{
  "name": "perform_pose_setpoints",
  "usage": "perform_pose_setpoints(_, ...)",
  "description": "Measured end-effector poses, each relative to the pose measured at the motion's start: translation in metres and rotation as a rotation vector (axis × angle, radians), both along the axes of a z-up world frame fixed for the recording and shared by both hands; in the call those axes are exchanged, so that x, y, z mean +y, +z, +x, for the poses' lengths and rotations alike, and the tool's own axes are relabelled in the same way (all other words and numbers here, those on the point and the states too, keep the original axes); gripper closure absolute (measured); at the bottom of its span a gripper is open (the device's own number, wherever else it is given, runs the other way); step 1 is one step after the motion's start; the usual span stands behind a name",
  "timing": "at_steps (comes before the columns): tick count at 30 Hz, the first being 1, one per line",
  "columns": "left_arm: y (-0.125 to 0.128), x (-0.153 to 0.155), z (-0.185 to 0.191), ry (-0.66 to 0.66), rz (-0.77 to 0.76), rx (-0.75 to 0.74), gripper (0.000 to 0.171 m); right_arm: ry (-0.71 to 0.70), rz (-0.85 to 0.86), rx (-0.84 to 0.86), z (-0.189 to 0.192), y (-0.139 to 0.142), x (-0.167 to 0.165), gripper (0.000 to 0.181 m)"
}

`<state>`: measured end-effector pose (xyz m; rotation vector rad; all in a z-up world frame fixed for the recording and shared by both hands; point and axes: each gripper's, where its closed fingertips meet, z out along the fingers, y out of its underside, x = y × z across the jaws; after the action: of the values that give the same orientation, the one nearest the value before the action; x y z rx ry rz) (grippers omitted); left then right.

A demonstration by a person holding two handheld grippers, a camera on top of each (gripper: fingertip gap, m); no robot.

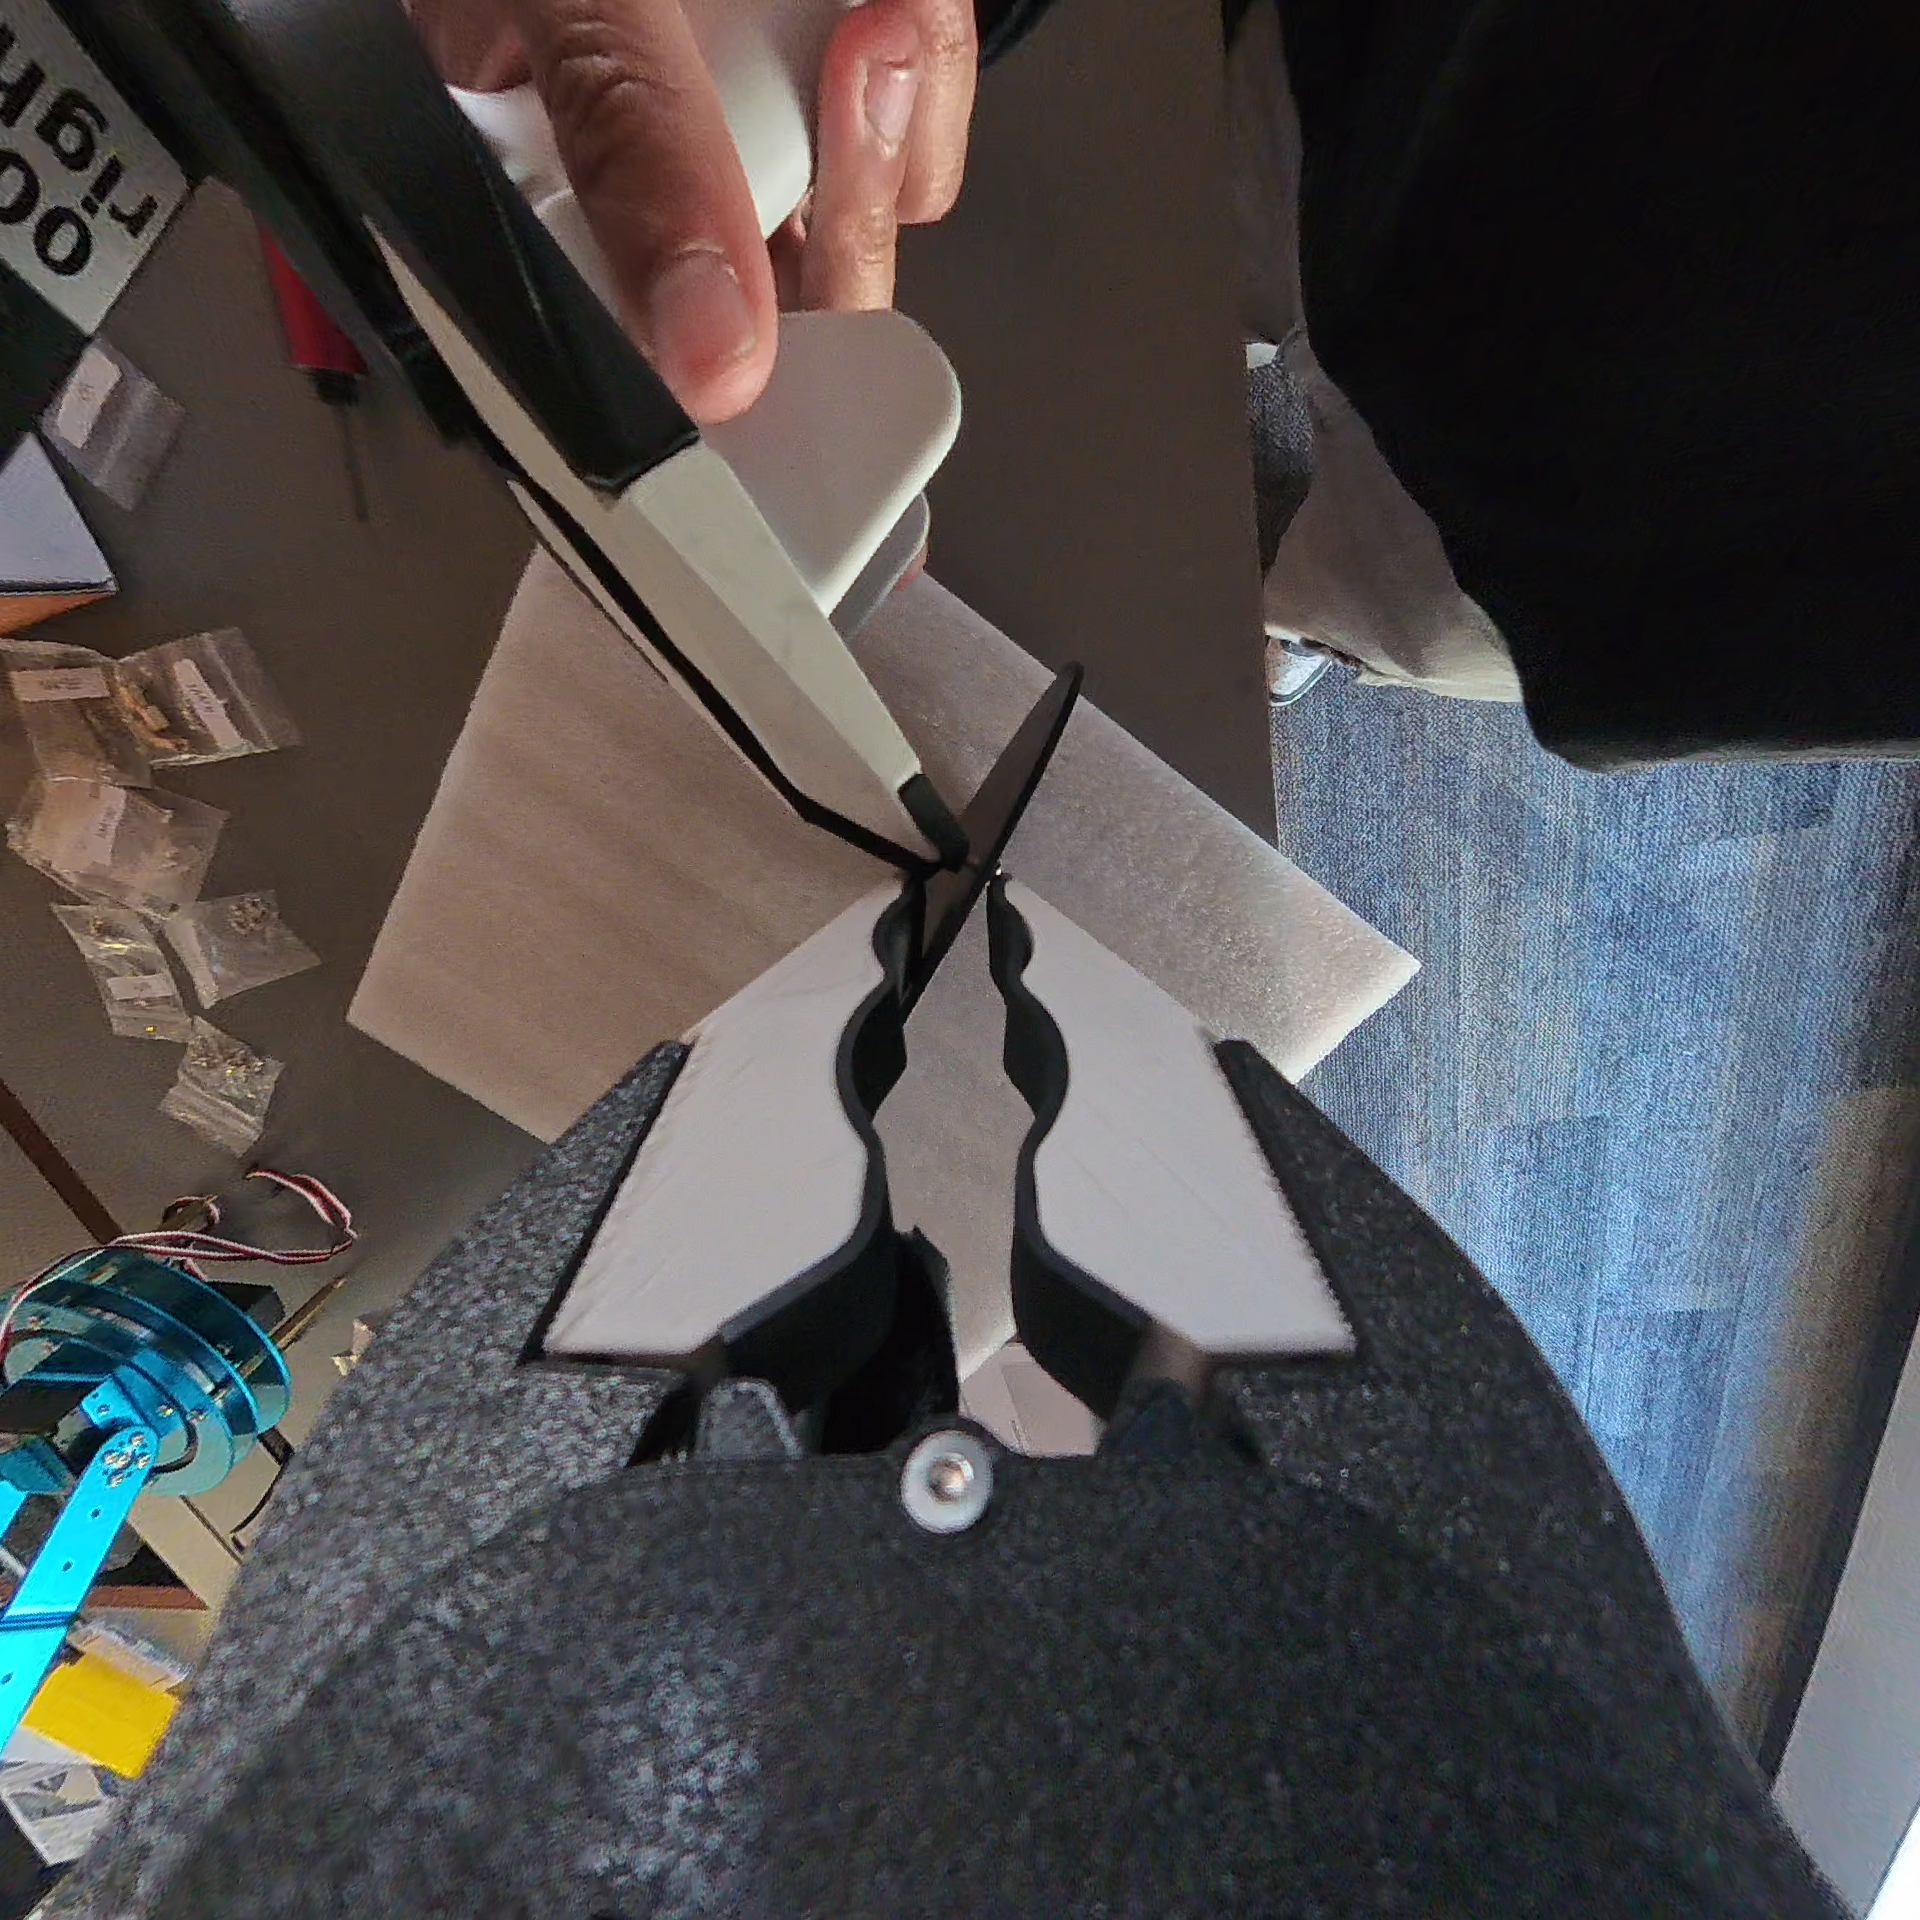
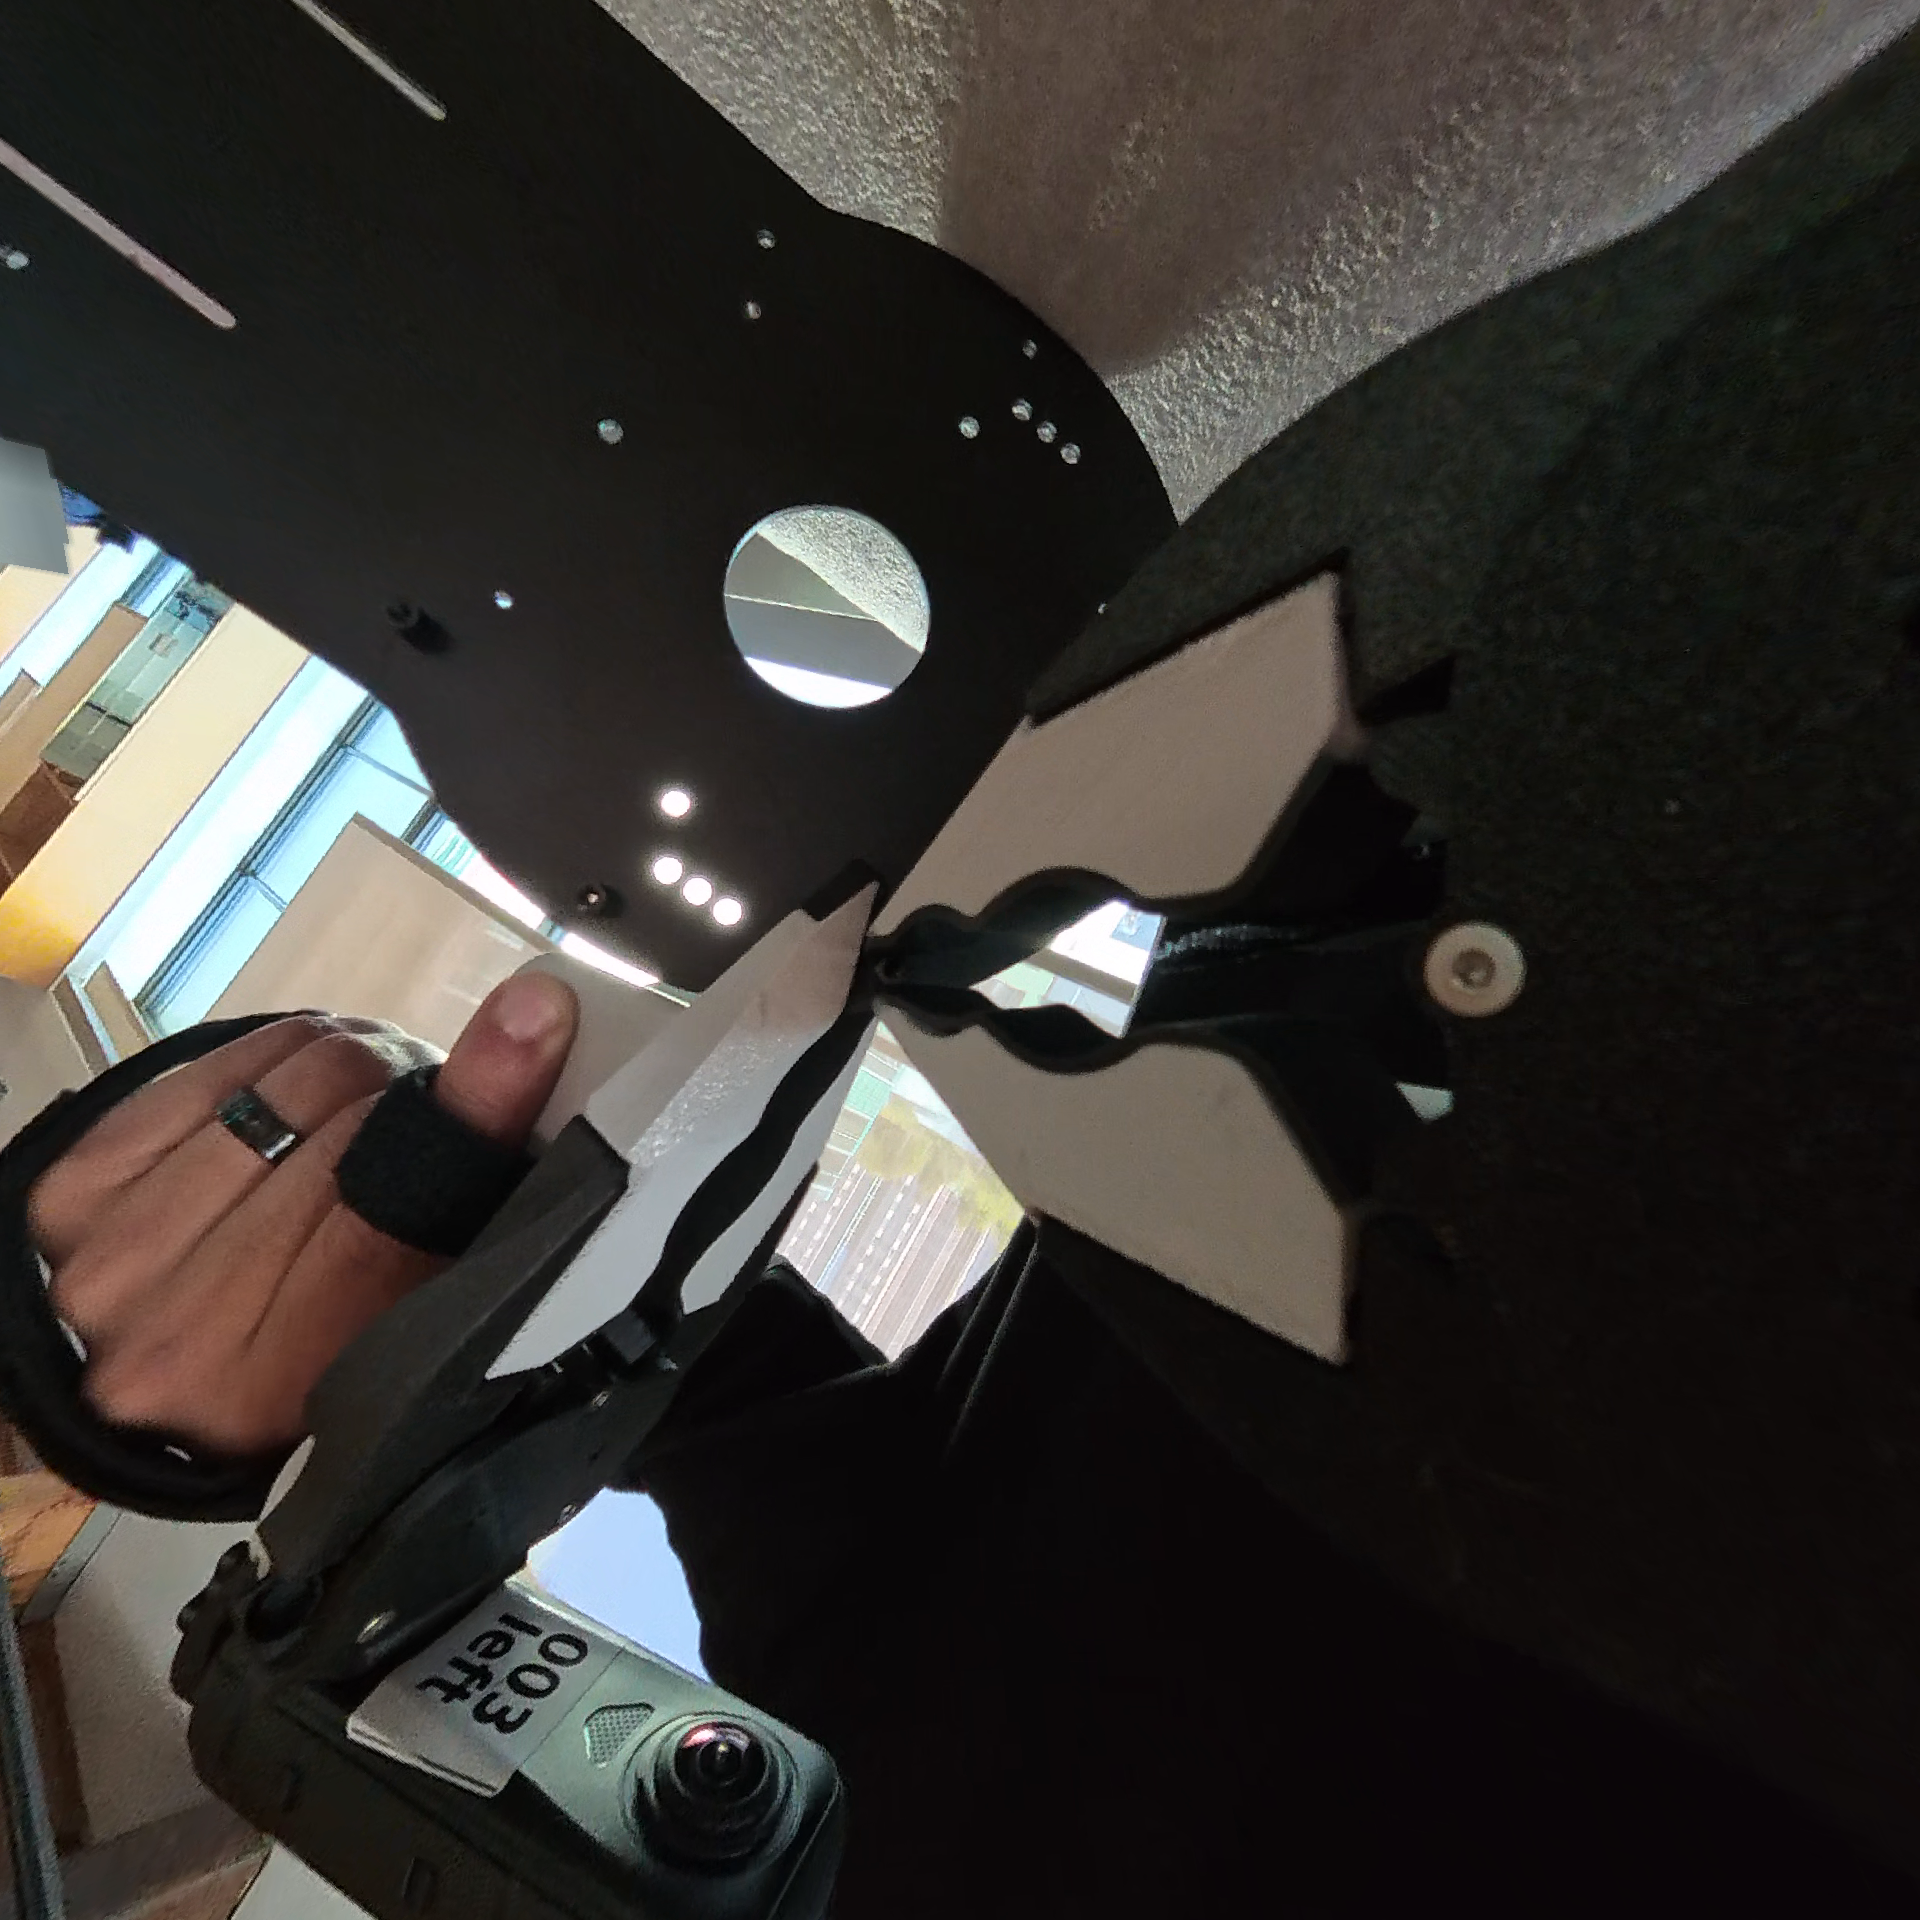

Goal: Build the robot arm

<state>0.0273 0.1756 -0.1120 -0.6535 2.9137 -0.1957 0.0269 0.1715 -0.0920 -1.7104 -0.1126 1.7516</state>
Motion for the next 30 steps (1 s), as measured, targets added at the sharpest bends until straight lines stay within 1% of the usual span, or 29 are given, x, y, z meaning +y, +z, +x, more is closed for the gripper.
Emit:
perform_pose_setpoints(5,0.000,0.000,-0.004,-0.005,-0.003,0.003,0.160,0.008,-0.044,0.001,-0.004,0.000,0.001,0.177)
perform_pose_setpoints(8,-0.001,0.001,-0.009,-0.002,0.000,0.011,0.161,0.008,-0.015,-0.015,-0.008,-0.001,0.001,0.177)
perform_pose_setpoints(11,-0.001,0.002,-0.013,-0.001,0.015,0.013,0.161,0.017,-0.009,0.042,-0.012,0.000,0.002,0.177)
perform_pose_setpoints(15,-0.001,0.003,-0.018,0.021,0.017,0.012,0.161,0.005,0.024,0.062,-0.017,0.000,0.003,0.177)
perform_pose_setpoints(24,-0.001,0.002,-0.010,0.082,-0.004,-0.015,0.159,0.022,0.110,-0.003,-0.010,0.000,0.002,0.177)
perform_pose_setpoints(26,-0.001,0.002,-0.011,0.094,0.006,-0.018,0.159,0.035,0.040,-0.003,-0.011,0.000,0.001,0.176)
perform_pose_setpoints(30,-0.002,0.001,-0.013,0.125,0.020,-0.034,0.160,0.105,-0.224,0.073,-0.013,-0.002,0.000,0.176)
